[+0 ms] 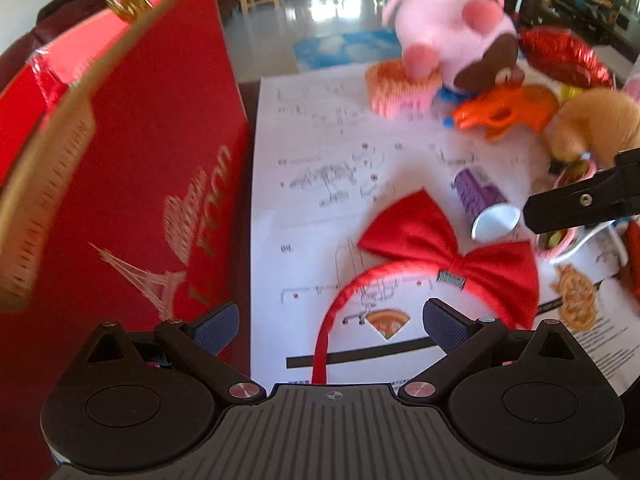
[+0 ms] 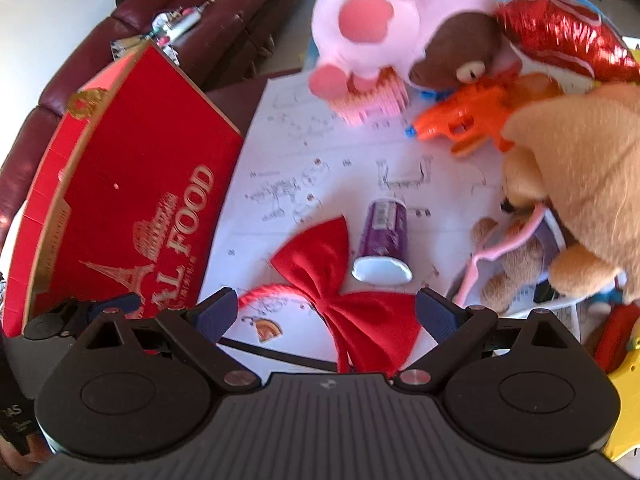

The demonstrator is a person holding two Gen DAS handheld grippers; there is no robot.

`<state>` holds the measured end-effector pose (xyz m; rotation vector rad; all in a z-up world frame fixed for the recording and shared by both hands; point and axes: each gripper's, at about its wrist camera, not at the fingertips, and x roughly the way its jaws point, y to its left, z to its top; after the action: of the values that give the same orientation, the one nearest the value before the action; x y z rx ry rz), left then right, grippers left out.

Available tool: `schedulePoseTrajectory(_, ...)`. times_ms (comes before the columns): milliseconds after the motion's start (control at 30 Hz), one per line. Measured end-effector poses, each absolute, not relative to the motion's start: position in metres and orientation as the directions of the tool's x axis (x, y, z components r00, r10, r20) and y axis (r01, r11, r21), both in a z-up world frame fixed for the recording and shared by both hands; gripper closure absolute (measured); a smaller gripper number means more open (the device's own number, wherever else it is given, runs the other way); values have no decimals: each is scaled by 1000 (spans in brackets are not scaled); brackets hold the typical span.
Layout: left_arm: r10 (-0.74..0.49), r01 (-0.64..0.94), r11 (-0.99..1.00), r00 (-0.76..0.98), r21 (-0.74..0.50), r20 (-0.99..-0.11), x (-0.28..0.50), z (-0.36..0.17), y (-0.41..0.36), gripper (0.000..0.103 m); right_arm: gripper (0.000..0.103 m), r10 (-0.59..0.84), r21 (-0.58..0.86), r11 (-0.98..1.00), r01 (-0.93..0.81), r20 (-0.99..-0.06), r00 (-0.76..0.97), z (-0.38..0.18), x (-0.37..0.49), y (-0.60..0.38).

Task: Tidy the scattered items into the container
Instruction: 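Lower the left tool onto the red bow headband band and close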

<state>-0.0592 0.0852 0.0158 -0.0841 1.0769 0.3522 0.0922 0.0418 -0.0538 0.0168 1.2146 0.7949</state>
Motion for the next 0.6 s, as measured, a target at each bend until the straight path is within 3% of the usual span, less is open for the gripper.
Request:
schedulePoseTrajectory(333, 322, -291, 931, 378, 219, -868, -35, -25, 83, 4, 7, 483, 372, 737, -564, -874, 56, -76, 77, 40)
schedulePoseTrajectory(600, 280, -294, 939, 357, 177, -891, -38, -45, 84, 23, 15, 448, 359, 730, -581, -894, 10, -93, 64, 40)
